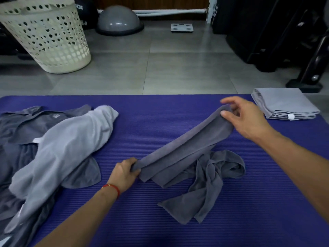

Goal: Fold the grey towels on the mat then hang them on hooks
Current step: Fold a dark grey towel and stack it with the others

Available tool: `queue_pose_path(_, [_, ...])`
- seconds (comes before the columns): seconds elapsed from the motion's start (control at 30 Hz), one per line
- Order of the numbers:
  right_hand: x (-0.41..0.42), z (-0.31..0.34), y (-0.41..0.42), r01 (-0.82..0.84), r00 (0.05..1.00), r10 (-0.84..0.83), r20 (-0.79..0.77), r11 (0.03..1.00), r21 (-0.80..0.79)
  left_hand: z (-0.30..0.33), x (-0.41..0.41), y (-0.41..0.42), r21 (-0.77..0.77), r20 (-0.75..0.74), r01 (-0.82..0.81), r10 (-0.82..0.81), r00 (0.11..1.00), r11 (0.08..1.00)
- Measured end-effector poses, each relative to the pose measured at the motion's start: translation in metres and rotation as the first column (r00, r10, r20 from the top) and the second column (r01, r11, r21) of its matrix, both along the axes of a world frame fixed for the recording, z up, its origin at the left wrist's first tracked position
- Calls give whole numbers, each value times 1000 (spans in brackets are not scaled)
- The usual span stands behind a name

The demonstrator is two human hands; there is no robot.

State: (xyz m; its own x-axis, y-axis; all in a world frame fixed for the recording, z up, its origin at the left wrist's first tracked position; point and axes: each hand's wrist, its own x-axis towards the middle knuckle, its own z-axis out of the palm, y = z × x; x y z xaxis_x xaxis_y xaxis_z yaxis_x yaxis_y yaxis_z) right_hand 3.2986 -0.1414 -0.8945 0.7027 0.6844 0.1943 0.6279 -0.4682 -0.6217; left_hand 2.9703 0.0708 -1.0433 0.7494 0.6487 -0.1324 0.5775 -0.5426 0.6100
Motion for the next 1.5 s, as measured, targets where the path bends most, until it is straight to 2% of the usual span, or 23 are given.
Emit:
queue_pose_path(0.1, [19,10,-14,143,988,-142,65,990,-7,28,15,11,-66,173,-46,57,983,997])
queue_pose_path(0.2, [36,28,-29,237,967,-240,92,971,33,64,38,26,-109,370,-84,119,922,990])
queue_pose_path(0.27, [44,46,-34,270,955,-276,113,961,64,90,57,33,-152,436,-110,166,884,982])
queue_pose_path(0.37, [51,85,-38,259,942,-281,181,956,139,135,86,42,-341,551,-58,249,796,938])
queue_pose_path(0.43, [54,118,-40,252,937,-288,196,949,192,170,106,54,-365,594,-21,250,764,931])
queue_pose_path(0.5, [56,151,-41,284,943,-318,94,921,266,210,125,68,-313,622,1,204,756,950])
queue_pose_path(0.53, [56,168,-41,322,946,-311,-86,884,339,231,132,76,-272,625,12,167,763,962])
queue_pose_path(0.57, [54,185,-40,368,911,-245,-332,847,384,251,138,83,-233,621,29,126,774,972])
queue_pose_path(0.6, [53,201,-41,409,829,-154,-537,823,394,270,143,90,-221,612,49,100,784,974])
queue_pose_path(0.63, [52,216,-42,422,753,-77,-653,818,390,288,147,97,-246,592,72,91,801,966])
queue_pose_path(0.67, [52,230,-44,418,709,-31,-704,823,385,308,149,101,-306,571,102,96,816,947])
queue_pose_path(0.77, [48,275,-55,349,703,61,-709,838,419,371,150,104,-471,520,150,136,844,869])
queue_pose_path(0.83, [47,305,-64,317,748,72,-660,835,449,416,146,101,-541,549,189,174,817,820])
queue_pose_path(0.9, [48,334,-69,290,793,80,-604,823,489,452,143,103,-483,625,225,153,765,846])
queue_pose_path(1.03, [46,370,-76,306,842,68,-535,756,578,491,145,103,-310,828,250,131,546,917])
queue_pose_path(1.07, [46,369,-78,311,855,56,-516,740,597,491,149,102,-267,851,222,121,512,938])
queue_pose_path(1.13, [48,346,-86,335,877,2,-481,716,613,476,161,96,-187,848,137,89,522,973])
queue_pose_path(1.23, [56,260,-107,404,849,-99,-518,753,519,417,186,86,-91,744,76,17,668,993])
queue_pose_path(1.3, [51,179,-129,467,791,-165,-589,784,409,360,201,75,-66,600,89,-32,800,994])
queue_pose_path(1.37, [31,92,-161,547,720,-241,-651,775,318,301,214,55,-59,452,124,-85,888,991])
queue_pose_path(1.5, [-35,-50,-241,732,465,-373,-803,672,112,204,261,-8,-104,220,278,-251,943,955])
